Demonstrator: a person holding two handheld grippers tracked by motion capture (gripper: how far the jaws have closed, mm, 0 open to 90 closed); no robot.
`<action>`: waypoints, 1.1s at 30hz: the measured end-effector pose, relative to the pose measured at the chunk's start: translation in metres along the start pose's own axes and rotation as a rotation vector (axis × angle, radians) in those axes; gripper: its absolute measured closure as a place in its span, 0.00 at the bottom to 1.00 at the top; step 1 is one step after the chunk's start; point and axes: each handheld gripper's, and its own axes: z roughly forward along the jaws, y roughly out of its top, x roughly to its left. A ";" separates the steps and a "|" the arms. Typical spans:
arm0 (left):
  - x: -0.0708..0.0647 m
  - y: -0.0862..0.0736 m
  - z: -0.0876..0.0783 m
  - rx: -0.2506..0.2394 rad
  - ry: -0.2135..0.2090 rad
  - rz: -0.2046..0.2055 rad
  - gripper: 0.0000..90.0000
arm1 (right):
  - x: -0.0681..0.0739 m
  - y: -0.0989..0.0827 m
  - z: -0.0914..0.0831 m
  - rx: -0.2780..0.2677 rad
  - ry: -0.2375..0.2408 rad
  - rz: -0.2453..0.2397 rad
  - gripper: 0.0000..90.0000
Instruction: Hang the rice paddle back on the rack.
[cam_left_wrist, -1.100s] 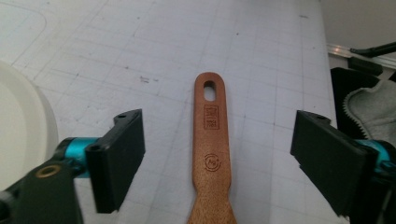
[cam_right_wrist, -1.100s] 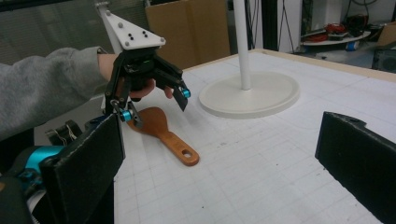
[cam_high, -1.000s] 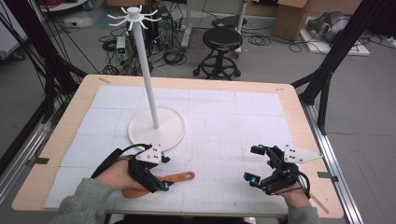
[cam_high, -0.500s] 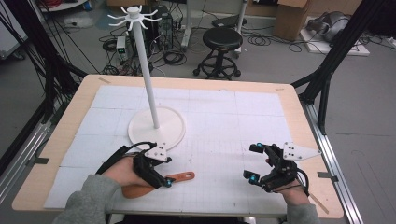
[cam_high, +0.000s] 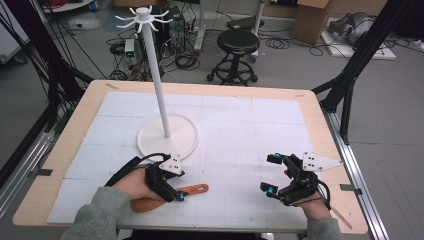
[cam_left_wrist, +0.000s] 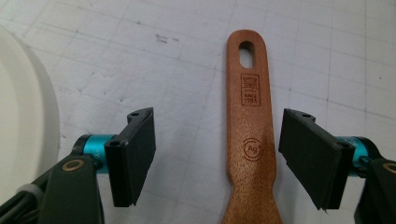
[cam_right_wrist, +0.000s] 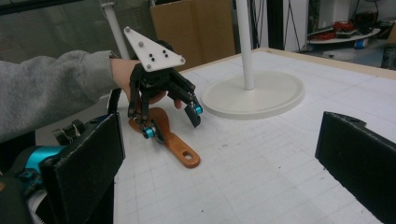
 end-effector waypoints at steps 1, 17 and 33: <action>-0.001 0.000 0.001 0.001 0.003 0.001 0.33 | 0.000 0.000 0.000 0.000 0.001 0.004 0.00; -0.008 -0.001 -0.004 0.032 0.000 0.019 0.52 | 0.001 -0.001 -0.001 0.008 0.002 0.006 0.00; -0.015 0.002 -0.005 0.051 0.012 0.017 0.72 | 0.001 -0.001 0.001 0.014 0.005 0.005 0.00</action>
